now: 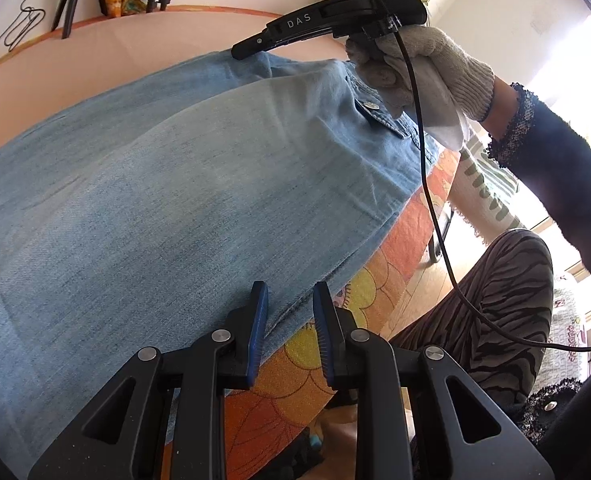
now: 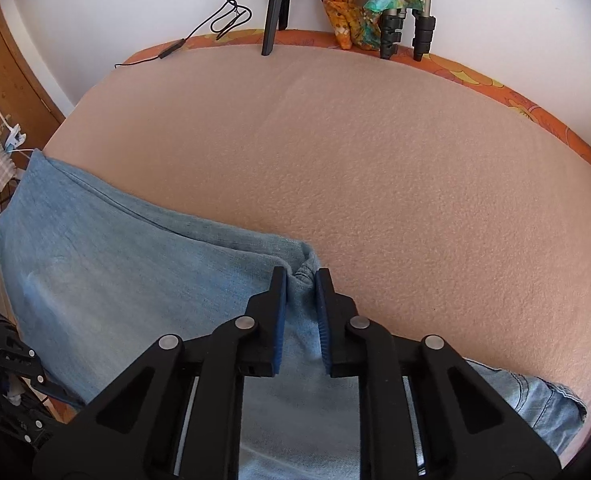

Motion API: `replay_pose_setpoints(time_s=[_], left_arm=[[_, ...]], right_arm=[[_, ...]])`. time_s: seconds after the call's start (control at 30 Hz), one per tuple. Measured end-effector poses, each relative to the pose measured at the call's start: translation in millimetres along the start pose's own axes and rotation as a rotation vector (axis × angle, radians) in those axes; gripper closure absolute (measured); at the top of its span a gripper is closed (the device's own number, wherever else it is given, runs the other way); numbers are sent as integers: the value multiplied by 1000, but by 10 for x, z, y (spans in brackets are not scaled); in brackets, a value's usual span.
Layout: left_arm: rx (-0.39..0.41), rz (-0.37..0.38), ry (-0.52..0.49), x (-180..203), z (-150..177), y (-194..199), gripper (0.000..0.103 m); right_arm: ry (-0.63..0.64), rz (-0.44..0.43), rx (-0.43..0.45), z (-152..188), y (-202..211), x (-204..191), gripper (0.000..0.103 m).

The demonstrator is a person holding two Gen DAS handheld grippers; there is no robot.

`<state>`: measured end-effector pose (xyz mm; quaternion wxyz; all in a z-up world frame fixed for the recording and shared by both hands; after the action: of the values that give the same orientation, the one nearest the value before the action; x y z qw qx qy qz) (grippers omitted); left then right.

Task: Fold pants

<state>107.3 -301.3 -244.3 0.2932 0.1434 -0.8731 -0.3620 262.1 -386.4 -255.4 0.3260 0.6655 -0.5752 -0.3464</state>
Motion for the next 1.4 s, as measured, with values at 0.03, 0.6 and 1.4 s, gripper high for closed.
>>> replay_pose_setpoints(time_s=[0.03,0.6,1.4], left_arm=[[0,3,1,-6,0,2,82],[14,29,31,-46,17,66,82],[454,-376,485,-1886,514,2371,72]], right_arm=[[7,5,2,-9,4,-6,92],[43,119,-1,-282,-283,194,98],[367,-258,56,-848,-249,-2386,91]])
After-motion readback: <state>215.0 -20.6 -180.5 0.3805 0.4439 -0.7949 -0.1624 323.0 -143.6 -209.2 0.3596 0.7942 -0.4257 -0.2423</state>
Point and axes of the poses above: each gripper's, at about its wrist camera, not at the fingertips, and y roughly against the way its jaws point, x to its right, z to its underside, the point moved 10 cm from there along -y, roughly the way its jaws point, and after that the axes turned 6 degrees about x, right-handed, at the moved point
